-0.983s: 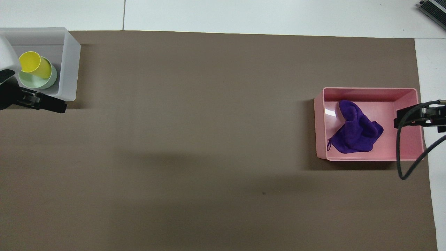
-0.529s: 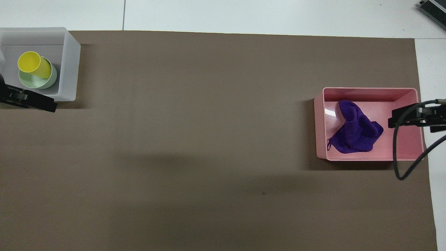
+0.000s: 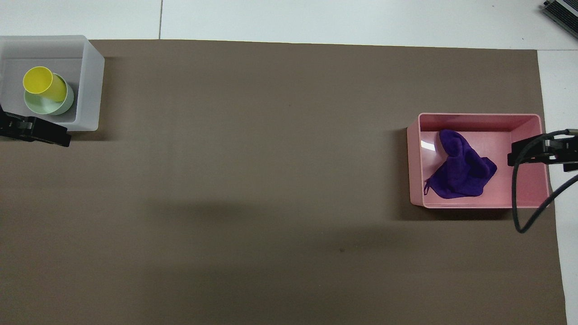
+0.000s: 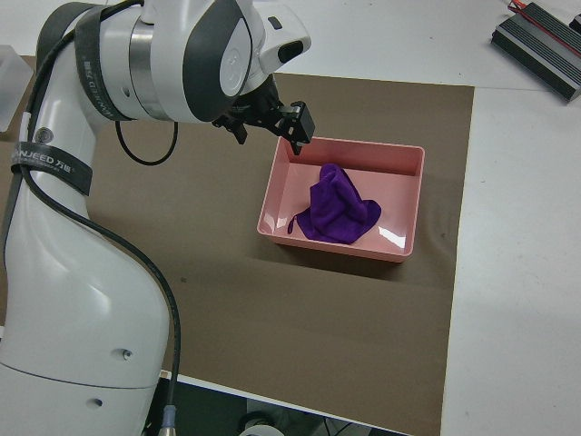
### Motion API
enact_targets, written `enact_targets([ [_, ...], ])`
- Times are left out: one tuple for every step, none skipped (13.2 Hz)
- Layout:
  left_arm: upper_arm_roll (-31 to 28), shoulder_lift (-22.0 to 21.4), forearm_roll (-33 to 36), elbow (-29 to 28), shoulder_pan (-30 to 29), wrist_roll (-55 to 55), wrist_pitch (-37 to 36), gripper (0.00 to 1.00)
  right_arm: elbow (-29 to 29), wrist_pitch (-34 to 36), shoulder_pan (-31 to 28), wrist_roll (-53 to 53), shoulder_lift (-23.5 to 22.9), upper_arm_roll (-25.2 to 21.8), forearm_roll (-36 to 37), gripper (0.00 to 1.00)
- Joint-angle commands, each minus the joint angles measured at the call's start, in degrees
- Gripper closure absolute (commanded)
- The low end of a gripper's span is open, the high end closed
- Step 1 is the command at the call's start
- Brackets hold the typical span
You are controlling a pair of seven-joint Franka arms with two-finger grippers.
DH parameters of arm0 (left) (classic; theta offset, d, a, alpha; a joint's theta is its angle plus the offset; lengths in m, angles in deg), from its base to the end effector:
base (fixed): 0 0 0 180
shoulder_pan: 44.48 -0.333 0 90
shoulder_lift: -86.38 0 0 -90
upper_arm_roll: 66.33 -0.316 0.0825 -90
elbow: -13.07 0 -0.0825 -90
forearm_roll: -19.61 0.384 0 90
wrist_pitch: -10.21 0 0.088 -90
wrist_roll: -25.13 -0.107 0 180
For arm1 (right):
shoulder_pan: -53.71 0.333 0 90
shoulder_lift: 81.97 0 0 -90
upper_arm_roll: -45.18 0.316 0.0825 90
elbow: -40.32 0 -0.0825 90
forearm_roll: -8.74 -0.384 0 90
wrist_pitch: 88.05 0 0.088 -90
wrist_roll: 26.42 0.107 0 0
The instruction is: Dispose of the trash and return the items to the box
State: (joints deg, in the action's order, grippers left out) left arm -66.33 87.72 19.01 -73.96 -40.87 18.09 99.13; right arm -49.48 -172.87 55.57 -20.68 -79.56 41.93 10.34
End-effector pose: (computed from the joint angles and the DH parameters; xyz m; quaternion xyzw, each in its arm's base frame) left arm 0.5592 -0.0364 0.6342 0.9956 -0.0929 0.0050 0.0051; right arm 0.5319 -0.0168 0.6413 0.9977 -0.0631 -0.0220 0.0136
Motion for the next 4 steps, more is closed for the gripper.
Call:
enact_targets([
  [-0.1, -1.7, 0.4, -1.3, -0.2, 1.5, -1.2, 0.0, -1.0, 0.3, -0.5, -1.5, 1.0, 0.4, 0.5, 0.0],
  [-0.1, -1.7, 0.5, -1.4, -0.2, 1.4, -1.1, 0.0, -1.0, 0.3, -0.5, -1.5, 1.0, 0.4, 0.4, 0.0],
  [-0.1, -1.7, 0.5, -1.4, -0.2, 1.5, -1.2, 0.0, -1.0, 0.3, -0.5, -1.5, 1.0, 0.4, 0.3, 0.0],
  [-0.1, -1.7, 0.5, -1.4, -0.1, 1.5, -1.0, 0.0, -1.0, 0.3, -0.5, -1.5, 1.0, 0.4, 0.3, 0.0],
])
